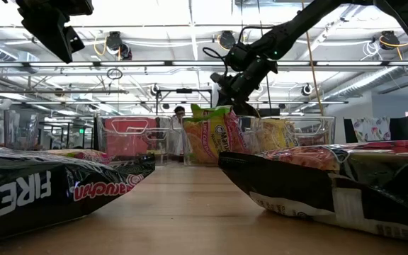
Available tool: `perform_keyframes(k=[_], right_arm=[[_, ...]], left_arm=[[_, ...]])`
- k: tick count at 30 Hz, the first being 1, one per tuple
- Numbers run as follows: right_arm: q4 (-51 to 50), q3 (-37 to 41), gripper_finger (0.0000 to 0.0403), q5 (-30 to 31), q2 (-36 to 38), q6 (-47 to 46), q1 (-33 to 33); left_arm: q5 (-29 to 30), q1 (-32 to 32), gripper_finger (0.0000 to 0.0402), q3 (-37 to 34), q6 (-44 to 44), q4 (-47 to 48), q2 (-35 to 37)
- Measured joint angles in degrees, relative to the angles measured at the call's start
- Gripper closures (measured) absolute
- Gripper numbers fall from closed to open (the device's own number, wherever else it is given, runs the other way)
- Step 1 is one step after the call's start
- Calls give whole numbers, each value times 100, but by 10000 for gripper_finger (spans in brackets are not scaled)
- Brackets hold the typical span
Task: Sort Maruchan noodles
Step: Adjust the green noodle pack in the center transparent bin
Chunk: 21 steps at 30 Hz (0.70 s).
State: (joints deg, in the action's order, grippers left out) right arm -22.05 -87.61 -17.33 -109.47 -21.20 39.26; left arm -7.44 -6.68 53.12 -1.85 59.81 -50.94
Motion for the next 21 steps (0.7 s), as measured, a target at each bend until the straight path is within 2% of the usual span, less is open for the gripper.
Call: perform_keyframes(k=[3,12,21], right_arm=[[-105,0,312,216,0,-206,-28],[-521,0,312,375,-36,-684,-32],[-583,1,312,355,-614,-1243,-118]], left_arm=[[0,0,378,0,-11,0,-2],[0,0,378,0,11,2,0],[0,4,378,-2,91,9,0]])
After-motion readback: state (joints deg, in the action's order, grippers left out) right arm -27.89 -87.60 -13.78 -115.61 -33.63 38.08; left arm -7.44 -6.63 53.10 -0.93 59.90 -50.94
